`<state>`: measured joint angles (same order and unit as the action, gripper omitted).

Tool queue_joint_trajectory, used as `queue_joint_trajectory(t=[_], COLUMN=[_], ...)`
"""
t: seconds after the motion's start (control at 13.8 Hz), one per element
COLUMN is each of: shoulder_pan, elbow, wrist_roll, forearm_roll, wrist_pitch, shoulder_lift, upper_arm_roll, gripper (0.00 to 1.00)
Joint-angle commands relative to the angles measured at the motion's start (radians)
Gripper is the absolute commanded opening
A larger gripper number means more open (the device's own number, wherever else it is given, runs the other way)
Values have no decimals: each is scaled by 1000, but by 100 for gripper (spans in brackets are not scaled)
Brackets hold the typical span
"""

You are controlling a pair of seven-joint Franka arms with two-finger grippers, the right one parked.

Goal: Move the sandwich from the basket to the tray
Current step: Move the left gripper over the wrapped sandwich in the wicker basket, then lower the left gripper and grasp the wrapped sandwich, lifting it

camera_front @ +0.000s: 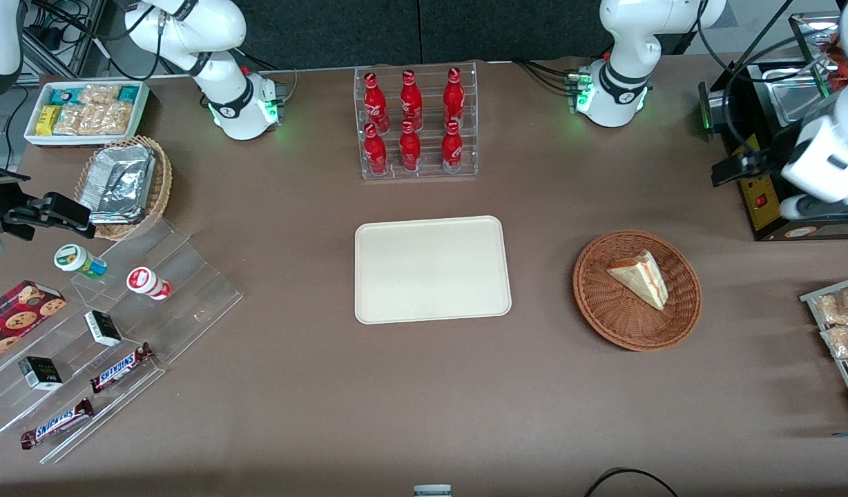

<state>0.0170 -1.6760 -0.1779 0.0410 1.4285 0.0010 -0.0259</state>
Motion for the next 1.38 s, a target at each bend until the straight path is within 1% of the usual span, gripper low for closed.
queue_joint_trajectory(t=[0.0, 0.15, 0.44, 0.65, 0.87, 1.09, 1.31], shoulder_pan=[5, 5, 9, 9, 8, 6, 6], elbow=[-163, -253, -373, -444, -476, -524, -530], wrist_roll=[-52, -189, -524, -691, -787, -882, -893], forearm_roll=[39, 39, 37, 37, 30, 27, 27], wrist_pitch=[171, 318, 547, 680, 780, 930, 966], shoulder_lift=[-13, -7, 42, 62, 112, 157, 197], upper_arm_roll=[-2, -2, -5, -11, -25, -37, -46], gripper=[100, 100, 100, 100, 100, 100, 100])
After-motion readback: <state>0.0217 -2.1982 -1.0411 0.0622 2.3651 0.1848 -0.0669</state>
